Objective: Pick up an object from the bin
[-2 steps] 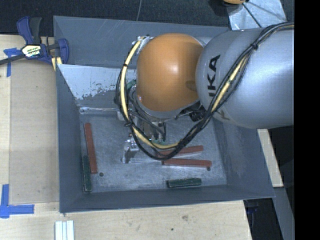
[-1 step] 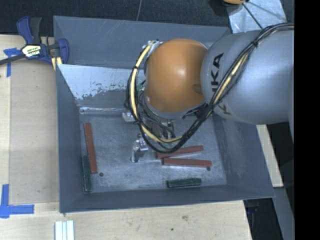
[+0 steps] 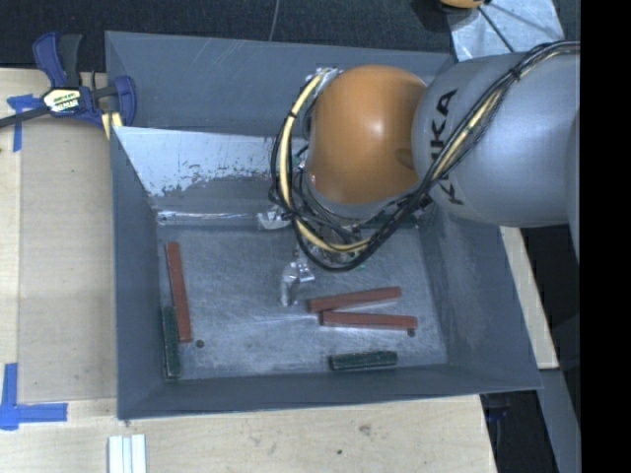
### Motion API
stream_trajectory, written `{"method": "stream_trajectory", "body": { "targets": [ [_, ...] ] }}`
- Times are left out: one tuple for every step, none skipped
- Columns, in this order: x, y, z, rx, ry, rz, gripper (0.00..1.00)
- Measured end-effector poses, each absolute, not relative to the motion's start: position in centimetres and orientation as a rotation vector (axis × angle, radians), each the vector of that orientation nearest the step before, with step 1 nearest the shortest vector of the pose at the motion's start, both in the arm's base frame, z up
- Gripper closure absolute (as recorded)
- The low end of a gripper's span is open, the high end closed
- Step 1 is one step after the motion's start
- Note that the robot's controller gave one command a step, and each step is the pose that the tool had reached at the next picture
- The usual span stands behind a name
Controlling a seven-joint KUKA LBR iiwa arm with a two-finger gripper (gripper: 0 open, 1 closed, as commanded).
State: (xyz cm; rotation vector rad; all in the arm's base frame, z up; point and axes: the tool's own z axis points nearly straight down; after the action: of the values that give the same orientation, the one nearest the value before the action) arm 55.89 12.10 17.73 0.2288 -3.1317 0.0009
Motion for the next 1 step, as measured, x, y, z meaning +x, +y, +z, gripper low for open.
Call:
{"method": "stream_trajectory", "body": {
  "targets": [
    [54.85, 11.58, 8.70, 0.055, -3.143, -0.001, 1.00]
  ]
}}
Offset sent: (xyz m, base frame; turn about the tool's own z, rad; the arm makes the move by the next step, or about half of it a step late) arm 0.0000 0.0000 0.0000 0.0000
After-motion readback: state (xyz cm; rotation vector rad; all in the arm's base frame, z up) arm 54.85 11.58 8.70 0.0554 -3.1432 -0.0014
